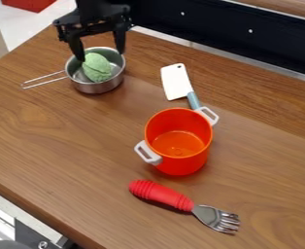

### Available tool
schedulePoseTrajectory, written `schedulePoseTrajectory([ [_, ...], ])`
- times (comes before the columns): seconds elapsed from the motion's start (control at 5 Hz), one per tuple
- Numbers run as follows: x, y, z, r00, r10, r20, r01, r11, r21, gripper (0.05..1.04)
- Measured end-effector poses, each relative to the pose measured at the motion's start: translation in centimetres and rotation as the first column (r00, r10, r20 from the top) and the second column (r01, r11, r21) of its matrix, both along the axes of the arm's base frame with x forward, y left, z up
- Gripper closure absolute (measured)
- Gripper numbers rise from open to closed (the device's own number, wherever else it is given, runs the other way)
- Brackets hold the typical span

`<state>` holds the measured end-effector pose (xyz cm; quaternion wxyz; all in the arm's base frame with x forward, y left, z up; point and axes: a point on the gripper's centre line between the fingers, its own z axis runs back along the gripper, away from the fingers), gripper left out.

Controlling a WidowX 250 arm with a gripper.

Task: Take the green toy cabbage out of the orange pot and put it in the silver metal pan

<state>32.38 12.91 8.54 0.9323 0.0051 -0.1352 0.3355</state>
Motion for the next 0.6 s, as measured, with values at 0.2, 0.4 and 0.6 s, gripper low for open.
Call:
schedulePoseTrajectory([
  [0.2,-1.8,0.5,0.0,0.993,-0.117,-0.016,0.118,0.993,0.027,0.083],
  [0.4,-4.1,1.4,-1.6,0.953,-0.295,-0.064,0.3,0.949,0.1,0.083],
  [0.6,-5.1,2.9,-1.4,0.918,-0.38,-0.112,0.391,0.914,0.106,0.083],
])
